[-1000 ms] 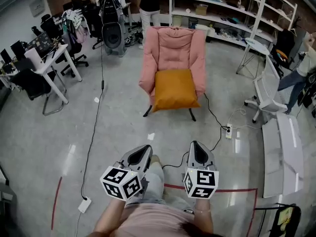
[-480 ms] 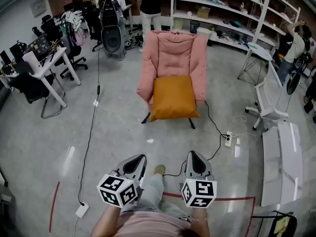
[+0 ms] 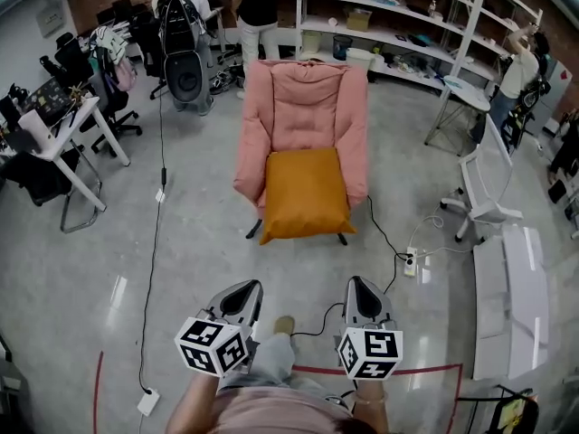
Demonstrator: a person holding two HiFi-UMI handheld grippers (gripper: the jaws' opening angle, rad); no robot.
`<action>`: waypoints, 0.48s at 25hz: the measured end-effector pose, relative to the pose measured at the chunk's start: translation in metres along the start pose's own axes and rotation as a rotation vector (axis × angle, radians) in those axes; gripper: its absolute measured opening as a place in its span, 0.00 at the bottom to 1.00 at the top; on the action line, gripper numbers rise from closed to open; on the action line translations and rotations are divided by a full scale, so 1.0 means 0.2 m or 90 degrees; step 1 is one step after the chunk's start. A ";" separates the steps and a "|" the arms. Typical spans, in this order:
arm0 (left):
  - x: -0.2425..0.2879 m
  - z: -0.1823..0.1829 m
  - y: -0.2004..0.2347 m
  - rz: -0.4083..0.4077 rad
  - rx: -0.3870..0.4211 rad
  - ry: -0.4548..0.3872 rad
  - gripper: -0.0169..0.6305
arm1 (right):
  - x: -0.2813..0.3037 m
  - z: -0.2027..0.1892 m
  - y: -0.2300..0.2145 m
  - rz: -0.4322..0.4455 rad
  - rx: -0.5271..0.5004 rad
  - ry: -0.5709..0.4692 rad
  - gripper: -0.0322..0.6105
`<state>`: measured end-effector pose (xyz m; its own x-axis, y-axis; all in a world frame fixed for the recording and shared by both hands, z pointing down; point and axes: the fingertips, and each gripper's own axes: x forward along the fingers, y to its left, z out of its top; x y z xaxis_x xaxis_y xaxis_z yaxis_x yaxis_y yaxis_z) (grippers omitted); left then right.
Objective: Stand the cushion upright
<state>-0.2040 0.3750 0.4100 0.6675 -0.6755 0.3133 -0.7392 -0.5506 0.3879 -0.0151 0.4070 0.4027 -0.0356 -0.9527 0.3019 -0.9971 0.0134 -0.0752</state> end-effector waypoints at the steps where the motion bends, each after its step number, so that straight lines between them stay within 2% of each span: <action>1: 0.04 0.02 0.01 -0.005 -0.001 0.002 0.02 | 0.04 0.02 -0.01 -0.001 -0.001 0.000 0.08; 12: 0.43 0.17 0.25 -0.033 -0.015 0.012 0.02 | 0.44 0.15 -0.12 -0.027 -0.026 0.004 0.08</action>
<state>-0.1855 0.2729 0.4277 0.7071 -0.6362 0.3087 -0.7009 -0.5729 0.4249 0.0070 0.3131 0.4029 0.0070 -0.9506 0.3104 -0.9996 -0.0147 -0.0225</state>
